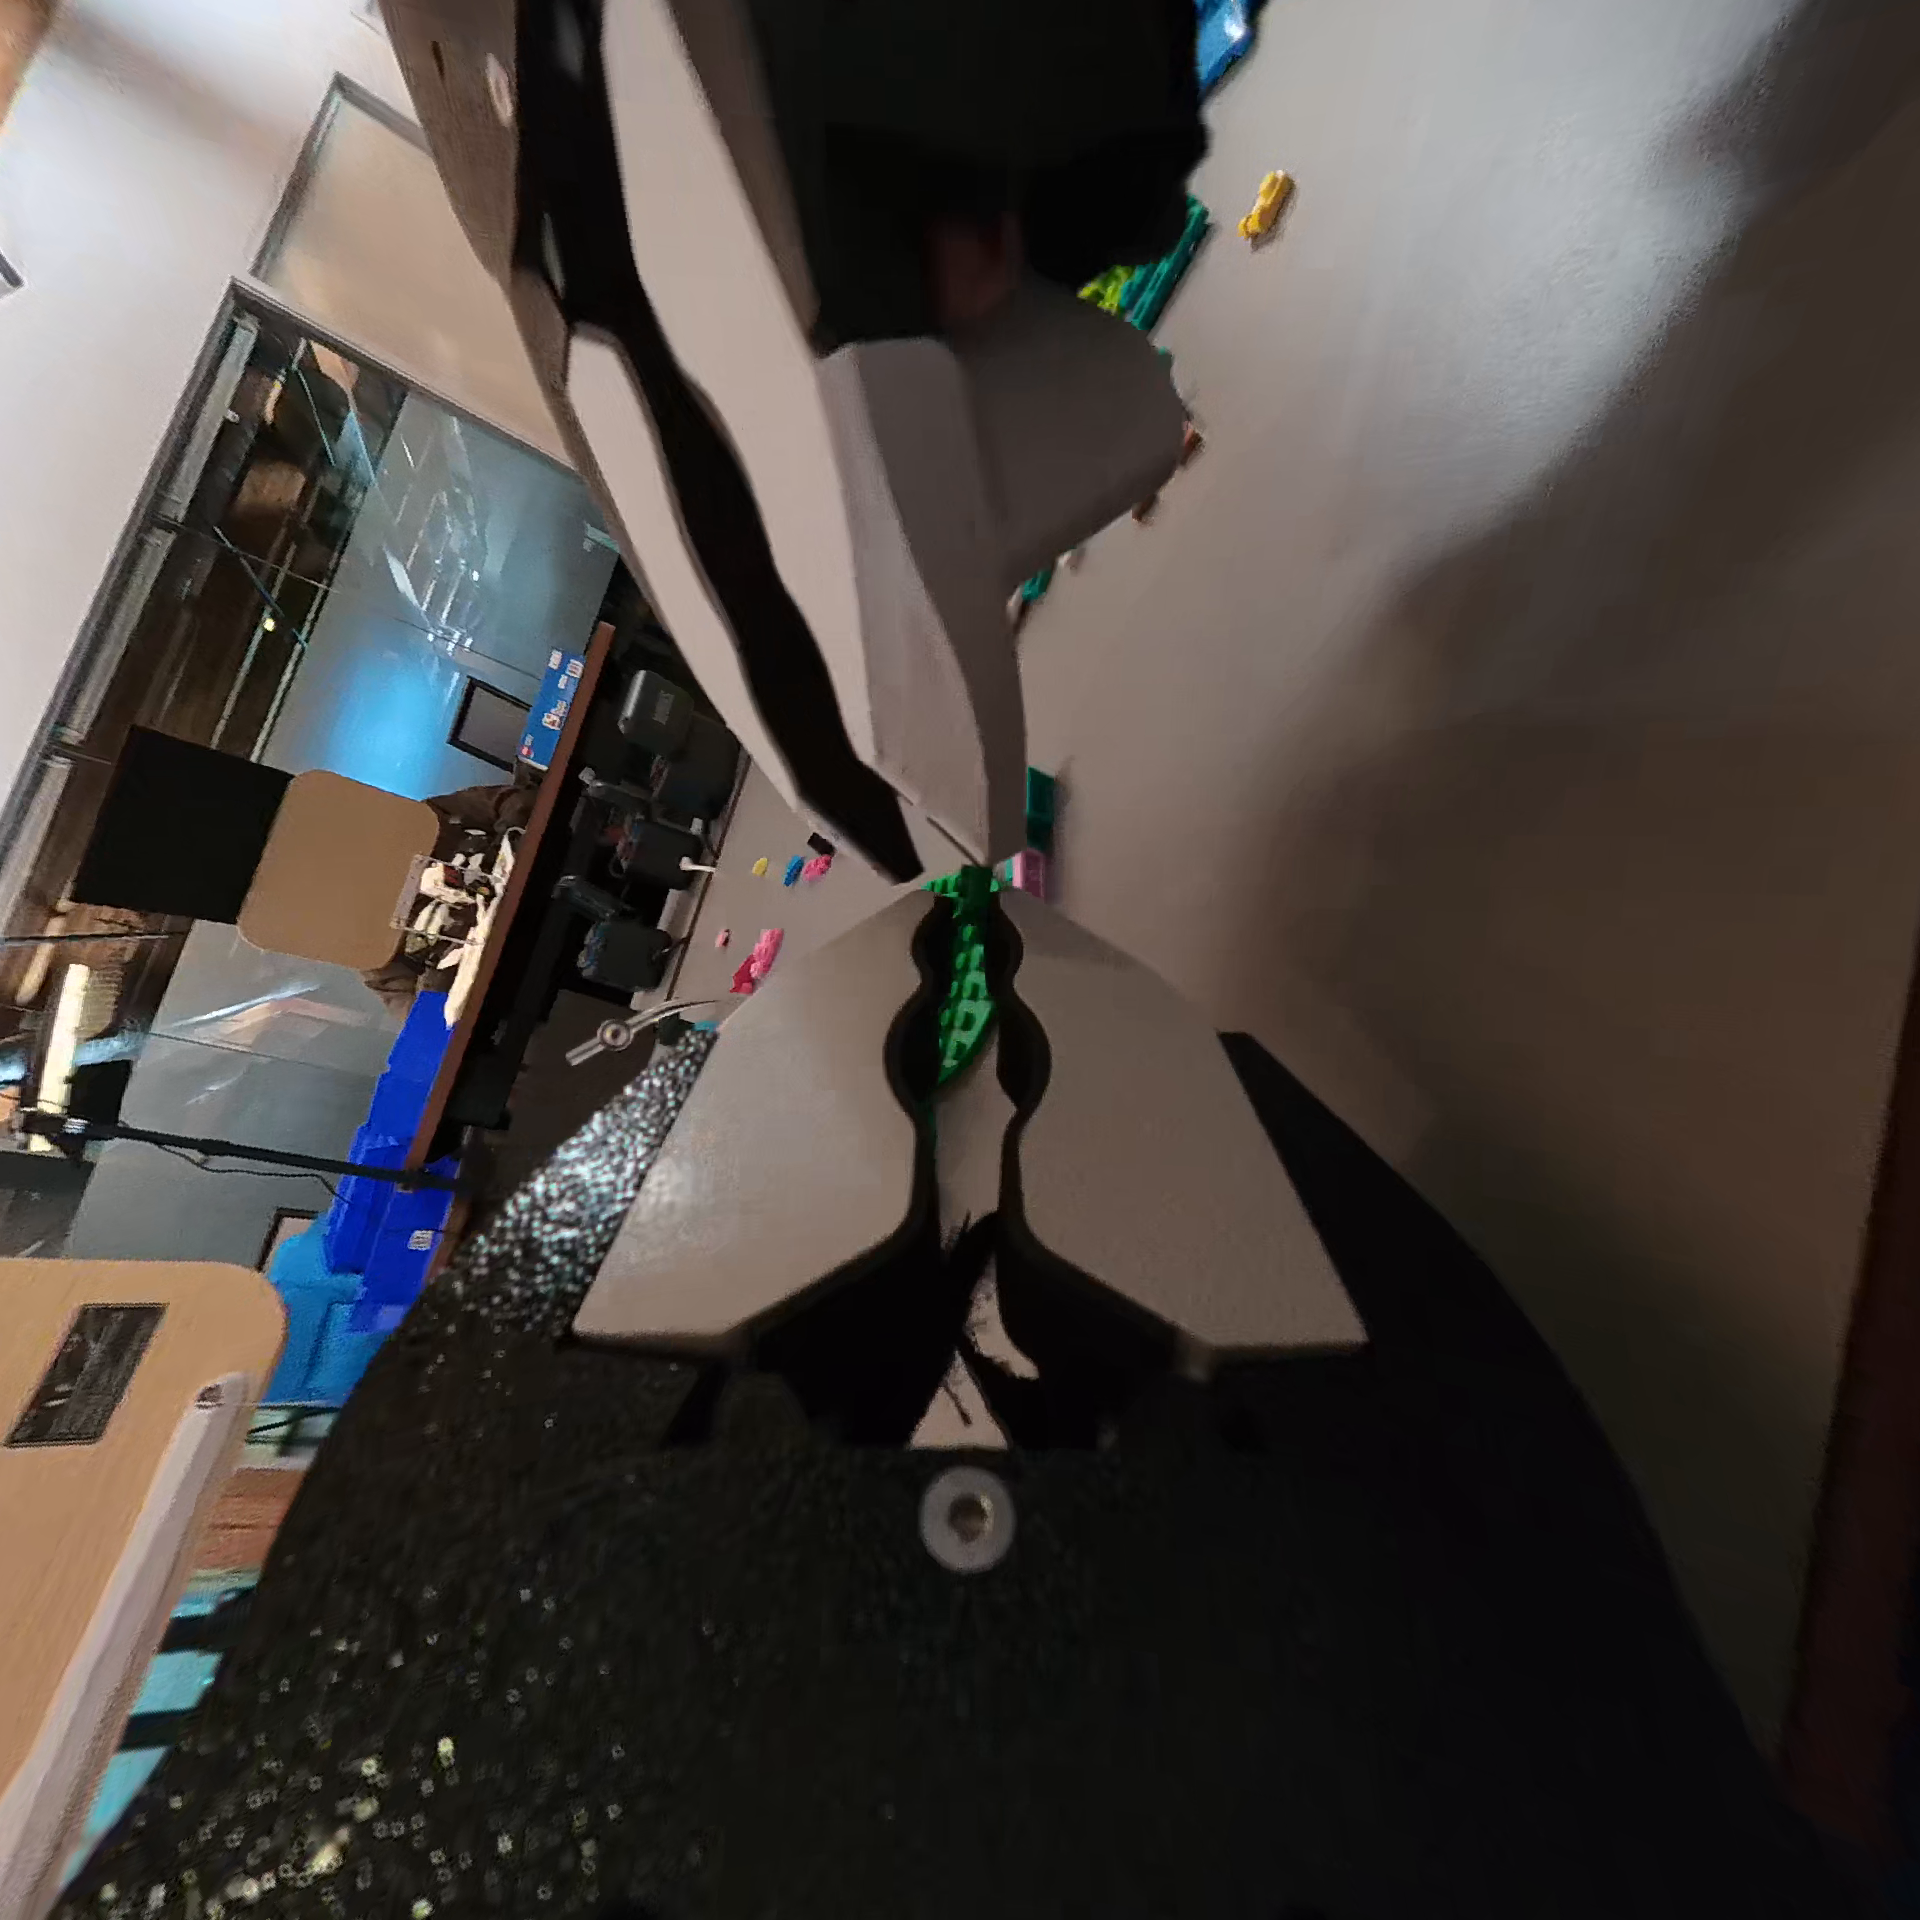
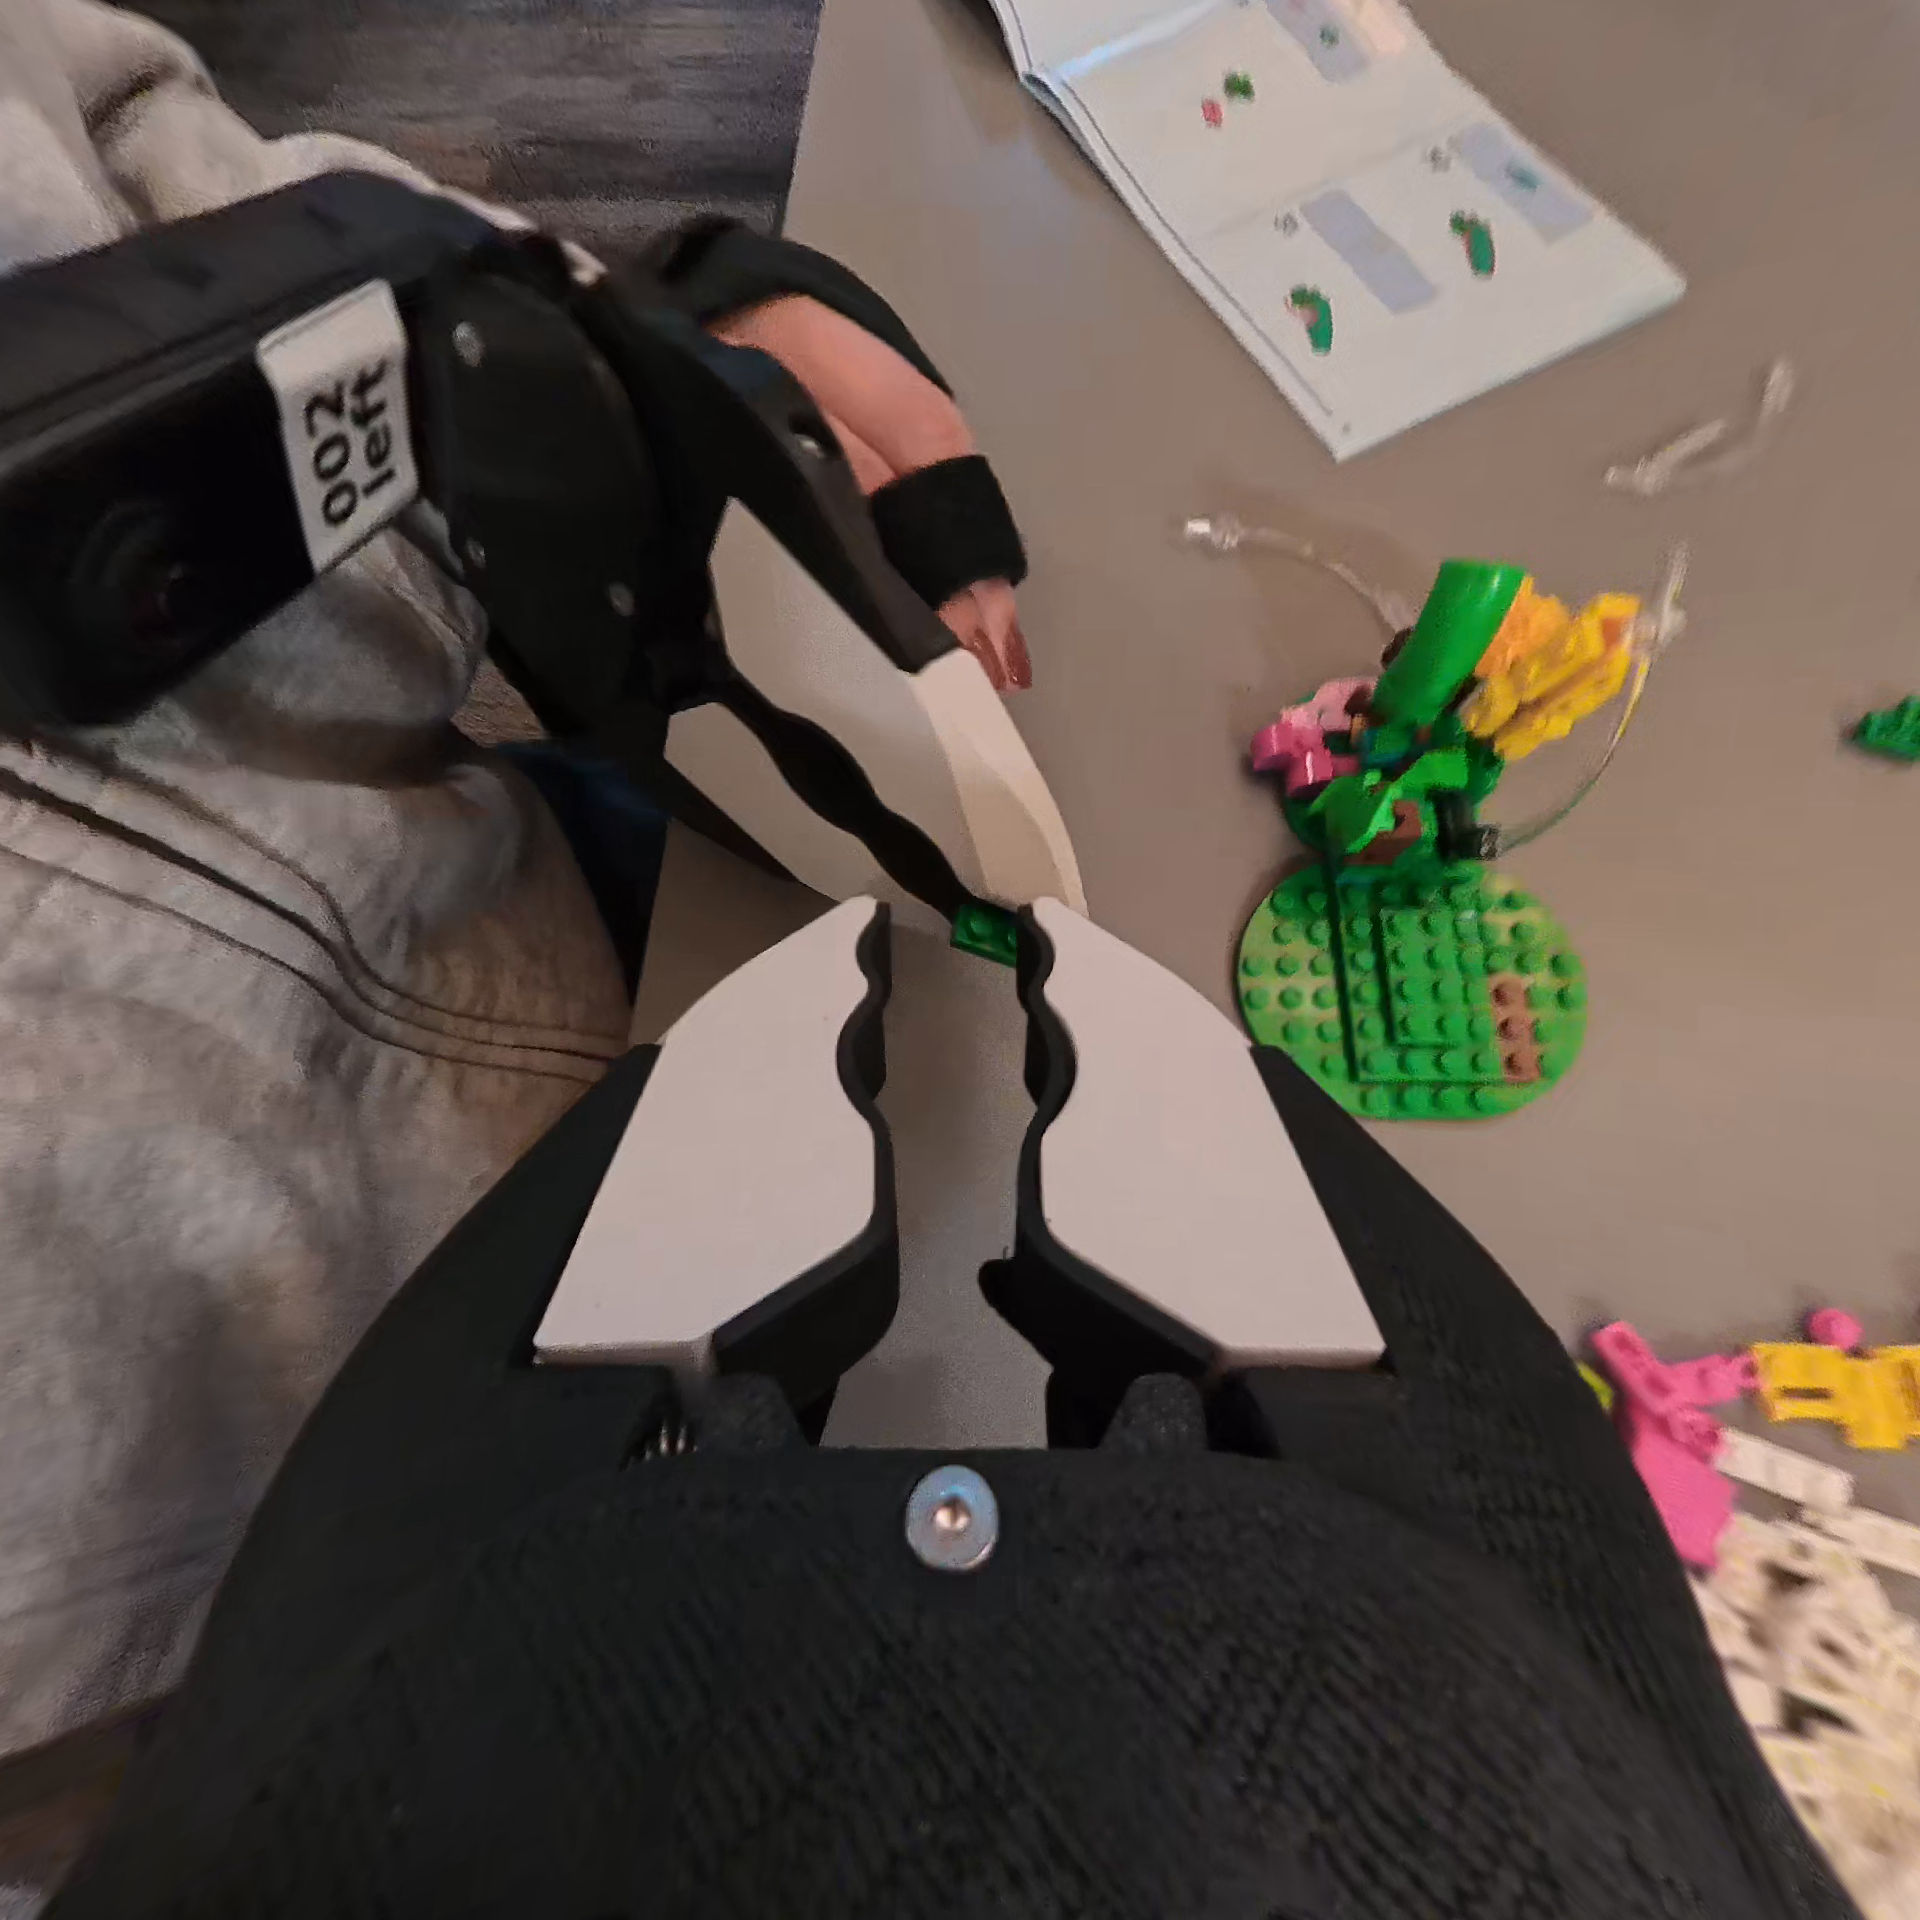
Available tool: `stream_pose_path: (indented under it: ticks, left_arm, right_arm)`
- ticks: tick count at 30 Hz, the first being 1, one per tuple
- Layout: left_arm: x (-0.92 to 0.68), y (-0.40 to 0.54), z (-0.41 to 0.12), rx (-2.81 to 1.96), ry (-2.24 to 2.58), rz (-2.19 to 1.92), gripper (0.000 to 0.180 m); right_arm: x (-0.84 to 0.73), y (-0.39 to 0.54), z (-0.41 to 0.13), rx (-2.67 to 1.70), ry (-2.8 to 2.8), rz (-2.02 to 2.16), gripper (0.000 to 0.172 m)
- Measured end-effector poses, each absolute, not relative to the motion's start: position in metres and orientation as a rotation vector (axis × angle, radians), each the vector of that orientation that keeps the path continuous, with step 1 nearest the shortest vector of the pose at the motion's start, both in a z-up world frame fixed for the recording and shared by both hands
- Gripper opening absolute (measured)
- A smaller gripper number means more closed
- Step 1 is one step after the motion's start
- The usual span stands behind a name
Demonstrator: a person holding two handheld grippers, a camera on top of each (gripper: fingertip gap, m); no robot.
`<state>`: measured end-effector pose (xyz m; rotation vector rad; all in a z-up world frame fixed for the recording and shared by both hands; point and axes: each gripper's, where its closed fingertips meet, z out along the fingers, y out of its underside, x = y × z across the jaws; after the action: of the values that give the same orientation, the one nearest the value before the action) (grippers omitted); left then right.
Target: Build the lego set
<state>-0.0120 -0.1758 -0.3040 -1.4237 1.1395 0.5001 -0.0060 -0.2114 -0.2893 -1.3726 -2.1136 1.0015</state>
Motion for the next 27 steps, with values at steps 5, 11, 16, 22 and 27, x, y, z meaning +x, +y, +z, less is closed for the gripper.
stream_pose_path:
  ticks: [5,11,16,22,27]
  left_arm:
    - [-0.013,-0.177,-0.296,-1.493,1.047,0.309,0.006]
    - [-0.008,-0.182,-0.294,-1.526,1.005,0.154,0.006]
    - [-0.003,-0.184,-0.301,-1.532,1.05,0.181,0.006]
    - [-0.001,-0.184,-0.304,-1.518,1.087,0.188,0.006]
    - [-0.003,-0.181,-0.299,-1.462,1.064,0.19,0.008]
  right_arm:
    - [-0.009,-0.203,-0.288,-1.125,-2.108,0.737,0.021]
    - [-0.007,-0.197,-0.29,-0.868,-2.13,0.446,0.009]
    - [-0.01,-0.2,-0.291,-0.784,-2.128,0.383,0.007]
    - [-0.008,-0.204,-0.296,-0.741,-2.164,0.366,0.004]
    - [-0.006,-0.203,-0.292,-0.742,-2.15,0.411,0.001]
